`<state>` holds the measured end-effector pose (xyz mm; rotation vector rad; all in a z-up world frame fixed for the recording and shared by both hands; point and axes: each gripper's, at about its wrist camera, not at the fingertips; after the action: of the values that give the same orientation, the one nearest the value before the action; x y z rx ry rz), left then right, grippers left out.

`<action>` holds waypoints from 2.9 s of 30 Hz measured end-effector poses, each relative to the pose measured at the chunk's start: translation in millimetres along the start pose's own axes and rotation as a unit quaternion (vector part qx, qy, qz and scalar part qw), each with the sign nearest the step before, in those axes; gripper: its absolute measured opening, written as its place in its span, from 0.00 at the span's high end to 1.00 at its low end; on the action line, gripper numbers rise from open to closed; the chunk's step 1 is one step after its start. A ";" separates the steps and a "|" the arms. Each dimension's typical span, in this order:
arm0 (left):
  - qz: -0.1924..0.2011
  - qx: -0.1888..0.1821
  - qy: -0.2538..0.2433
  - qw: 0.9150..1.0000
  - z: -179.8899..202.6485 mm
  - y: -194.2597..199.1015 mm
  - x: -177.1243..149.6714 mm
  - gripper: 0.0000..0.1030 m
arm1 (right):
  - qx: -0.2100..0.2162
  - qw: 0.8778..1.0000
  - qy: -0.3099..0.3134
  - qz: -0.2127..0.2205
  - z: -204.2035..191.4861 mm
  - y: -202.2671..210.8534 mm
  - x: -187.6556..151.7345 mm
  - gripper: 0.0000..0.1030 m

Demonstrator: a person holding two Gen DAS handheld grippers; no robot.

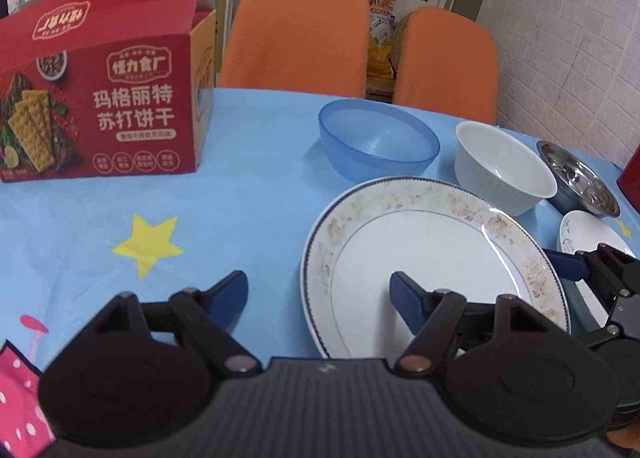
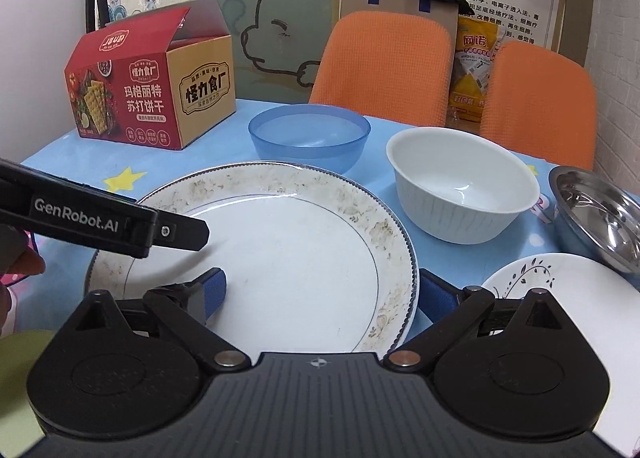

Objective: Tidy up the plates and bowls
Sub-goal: 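Reach the left tool to the gold-rimmed white plate and grasp its rim, then carry the gold-rimmed plate onto the green plate and open the left tool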

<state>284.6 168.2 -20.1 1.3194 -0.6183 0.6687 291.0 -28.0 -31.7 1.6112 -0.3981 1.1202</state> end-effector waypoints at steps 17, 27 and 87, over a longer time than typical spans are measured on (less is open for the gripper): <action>0.008 -0.011 0.003 1.000 1.2 4.8 5.1 0.67 | 0.003 0.999 -0.010 0.046 -2.3 13.5 1.9 0.00; 0.016 -0.014 0.009 1.000 2.2 13.8 9.1 0.67 | 0.008 0.998 -0.024 0.052 -4.5 19.0 5.6 0.00; 0.013 0.028 0.018 0.999 39.6 147.3 -112.8 0.55 | 0.054 0.996 -0.064 0.030 -64.7 141.9 -79.5 0.00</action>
<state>98.4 136.8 -1.1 1.3513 -0.5932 0.7346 117.3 -44.2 -17.2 1.7828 -0.4792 1.1022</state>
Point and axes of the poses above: each gripper's, at about its wrist camera, not at the fingertips, and y roughly against the way its jaws point, z to its right, x to its top, and after that the axes turned 2 degrees about z, right-handed
